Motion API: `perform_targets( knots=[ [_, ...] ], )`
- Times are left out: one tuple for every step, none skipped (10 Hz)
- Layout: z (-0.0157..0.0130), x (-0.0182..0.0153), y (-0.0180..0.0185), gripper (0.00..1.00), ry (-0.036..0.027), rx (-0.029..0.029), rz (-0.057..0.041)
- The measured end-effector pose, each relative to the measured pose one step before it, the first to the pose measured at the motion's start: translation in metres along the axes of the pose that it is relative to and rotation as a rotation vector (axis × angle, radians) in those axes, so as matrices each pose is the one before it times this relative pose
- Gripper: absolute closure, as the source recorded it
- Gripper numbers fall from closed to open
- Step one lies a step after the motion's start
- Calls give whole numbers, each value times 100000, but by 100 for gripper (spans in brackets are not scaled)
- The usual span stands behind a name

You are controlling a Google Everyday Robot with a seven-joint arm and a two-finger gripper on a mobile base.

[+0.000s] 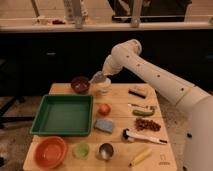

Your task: Place towel in paper cup

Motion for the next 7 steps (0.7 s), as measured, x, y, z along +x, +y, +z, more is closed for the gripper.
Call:
perform_targets(
  knots=[
    [314,464,35,100,227,-643,1084],
    [289,460,-1,100,243,-662,1138],
    [158,384,-88,100,219,-302,915],
    [297,227,-86,100,133,-524,729],
    [326,160,-148,100,3,-559,726],
    [315,216,-113,100,-164,-649,871],
    [441,215,-57,100,-730,-1124,1211]
  ],
)
